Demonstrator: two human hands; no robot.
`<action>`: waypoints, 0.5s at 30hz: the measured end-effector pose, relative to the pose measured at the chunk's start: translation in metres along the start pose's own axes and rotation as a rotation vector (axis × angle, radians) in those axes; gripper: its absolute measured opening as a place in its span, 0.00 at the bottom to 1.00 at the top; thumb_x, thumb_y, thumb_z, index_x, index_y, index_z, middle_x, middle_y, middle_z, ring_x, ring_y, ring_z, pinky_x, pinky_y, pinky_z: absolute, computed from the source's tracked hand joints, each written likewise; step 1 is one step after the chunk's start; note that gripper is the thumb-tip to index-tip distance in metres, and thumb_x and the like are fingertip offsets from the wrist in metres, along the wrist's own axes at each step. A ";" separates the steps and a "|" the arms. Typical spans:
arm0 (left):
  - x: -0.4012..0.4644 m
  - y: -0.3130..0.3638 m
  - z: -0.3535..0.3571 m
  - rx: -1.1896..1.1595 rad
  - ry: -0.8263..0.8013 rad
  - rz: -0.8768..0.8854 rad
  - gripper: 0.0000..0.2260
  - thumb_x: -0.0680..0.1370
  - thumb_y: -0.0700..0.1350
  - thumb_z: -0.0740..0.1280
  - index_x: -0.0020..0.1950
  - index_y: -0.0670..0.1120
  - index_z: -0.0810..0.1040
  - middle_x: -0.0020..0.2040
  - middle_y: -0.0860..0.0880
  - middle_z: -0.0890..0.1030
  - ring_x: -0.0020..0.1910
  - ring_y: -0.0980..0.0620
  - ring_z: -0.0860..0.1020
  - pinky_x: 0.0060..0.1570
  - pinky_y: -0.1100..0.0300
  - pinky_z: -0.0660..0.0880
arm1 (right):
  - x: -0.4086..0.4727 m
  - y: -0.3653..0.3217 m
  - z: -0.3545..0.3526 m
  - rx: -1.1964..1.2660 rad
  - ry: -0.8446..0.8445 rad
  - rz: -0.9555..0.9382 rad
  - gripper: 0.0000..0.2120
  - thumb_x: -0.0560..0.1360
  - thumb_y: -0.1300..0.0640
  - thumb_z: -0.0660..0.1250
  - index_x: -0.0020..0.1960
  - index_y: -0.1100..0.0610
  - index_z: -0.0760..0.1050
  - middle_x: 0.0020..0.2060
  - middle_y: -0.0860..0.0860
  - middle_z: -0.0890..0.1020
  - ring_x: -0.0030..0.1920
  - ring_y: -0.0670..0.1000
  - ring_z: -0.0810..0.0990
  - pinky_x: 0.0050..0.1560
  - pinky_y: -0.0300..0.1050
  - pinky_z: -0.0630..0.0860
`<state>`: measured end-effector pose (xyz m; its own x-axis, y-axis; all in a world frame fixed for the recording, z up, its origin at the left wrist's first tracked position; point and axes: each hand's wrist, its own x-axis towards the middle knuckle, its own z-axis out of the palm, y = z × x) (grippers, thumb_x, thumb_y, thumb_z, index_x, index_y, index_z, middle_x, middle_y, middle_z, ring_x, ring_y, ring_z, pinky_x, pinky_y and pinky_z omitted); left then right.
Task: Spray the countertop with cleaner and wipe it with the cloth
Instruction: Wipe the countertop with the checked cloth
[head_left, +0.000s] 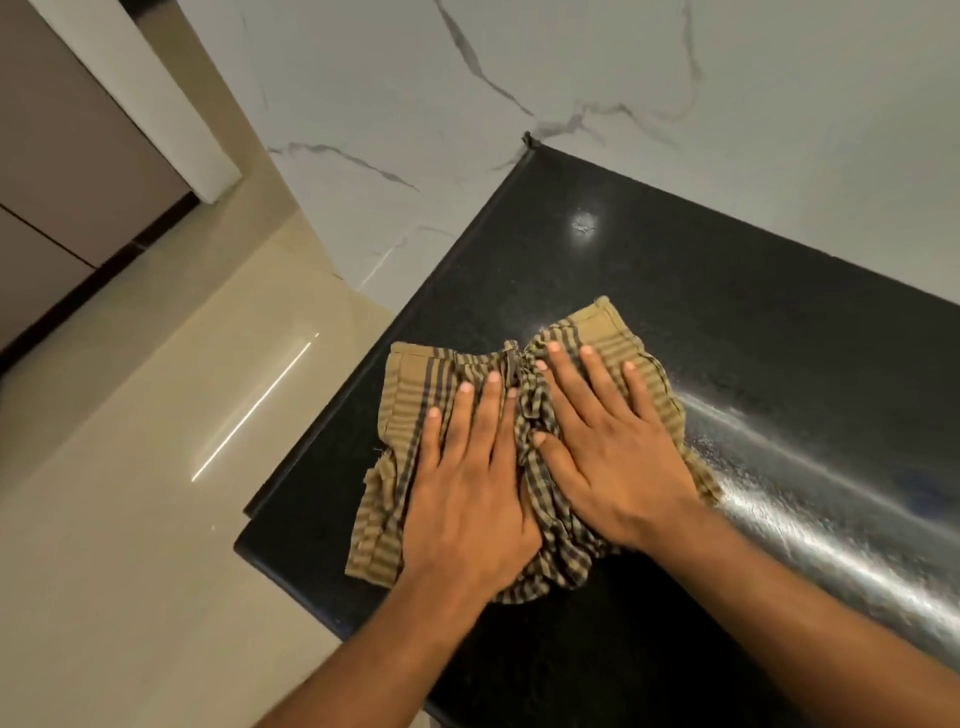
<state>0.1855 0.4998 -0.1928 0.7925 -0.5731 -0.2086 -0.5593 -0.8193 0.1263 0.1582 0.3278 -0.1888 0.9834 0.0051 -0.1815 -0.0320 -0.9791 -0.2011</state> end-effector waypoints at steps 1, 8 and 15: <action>0.002 0.001 0.000 -0.018 0.010 -0.049 0.38 0.79 0.64 0.40 0.83 0.45 0.36 0.83 0.45 0.33 0.81 0.45 0.32 0.81 0.43 0.37 | 0.009 0.003 -0.002 -0.007 -0.007 -0.046 0.32 0.82 0.38 0.37 0.83 0.50 0.38 0.82 0.46 0.36 0.81 0.50 0.33 0.80 0.60 0.38; 0.029 0.005 -0.006 -0.109 0.053 -0.455 0.40 0.78 0.62 0.40 0.83 0.40 0.41 0.84 0.38 0.40 0.83 0.38 0.40 0.79 0.36 0.43 | 0.095 0.007 -0.018 -0.123 -0.084 -0.344 0.35 0.79 0.37 0.34 0.83 0.49 0.40 0.82 0.46 0.39 0.82 0.51 0.37 0.80 0.60 0.36; 0.073 0.010 -0.016 -0.121 0.042 -0.532 0.39 0.78 0.61 0.38 0.82 0.38 0.38 0.83 0.39 0.37 0.82 0.39 0.37 0.79 0.37 0.39 | 0.148 0.026 -0.032 -0.174 -0.113 -0.514 0.36 0.78 0.37 0.32 0.83 0.49 0.42 0.82 0.45 0.43 0.82 0.49 0.39 0.80 0.55 0.35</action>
<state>0.2413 0.4499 -0.1917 0.9689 -0.0771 -0.2353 -0.0485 -0.9910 0.1251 0.3084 0.2966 -0.1900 0.8388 0.5039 -0.2062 0.4866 -0.8637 -0.1312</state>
